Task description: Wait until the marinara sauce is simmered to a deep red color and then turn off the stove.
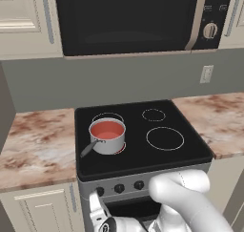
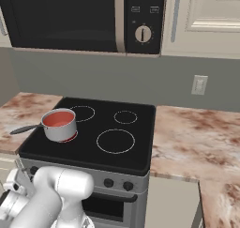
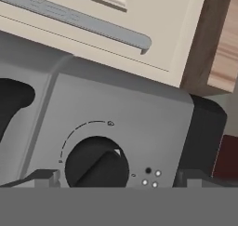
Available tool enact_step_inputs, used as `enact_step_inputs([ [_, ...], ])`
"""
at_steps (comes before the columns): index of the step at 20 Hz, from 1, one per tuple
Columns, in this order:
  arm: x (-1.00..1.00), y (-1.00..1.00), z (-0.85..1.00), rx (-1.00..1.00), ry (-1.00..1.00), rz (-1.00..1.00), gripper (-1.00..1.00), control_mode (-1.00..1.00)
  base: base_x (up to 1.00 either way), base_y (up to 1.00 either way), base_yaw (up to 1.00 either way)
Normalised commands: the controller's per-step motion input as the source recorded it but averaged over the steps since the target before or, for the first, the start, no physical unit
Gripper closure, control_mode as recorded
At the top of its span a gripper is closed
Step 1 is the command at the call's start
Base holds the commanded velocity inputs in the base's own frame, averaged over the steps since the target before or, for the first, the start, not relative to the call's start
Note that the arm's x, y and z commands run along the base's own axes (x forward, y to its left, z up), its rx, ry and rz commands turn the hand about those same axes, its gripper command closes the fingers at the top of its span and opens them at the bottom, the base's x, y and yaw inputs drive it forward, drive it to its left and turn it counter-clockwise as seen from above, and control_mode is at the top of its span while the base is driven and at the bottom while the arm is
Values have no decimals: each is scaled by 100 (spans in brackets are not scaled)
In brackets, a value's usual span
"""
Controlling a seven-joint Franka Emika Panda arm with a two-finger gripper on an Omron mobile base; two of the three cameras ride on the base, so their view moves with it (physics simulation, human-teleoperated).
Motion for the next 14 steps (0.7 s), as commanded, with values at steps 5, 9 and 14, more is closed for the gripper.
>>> enact_step_inputs([
  [5, 25, 2, 4, 0, 4, 0, -100, -100, 0, 0, 0],
  [9, 7, 0, 0, 0, 0, 0, -100, -100, 0, 0, 0],
  [14, 10, 0, 0, 0, 0, 0, -100, -100, 0, 0, 0],
])
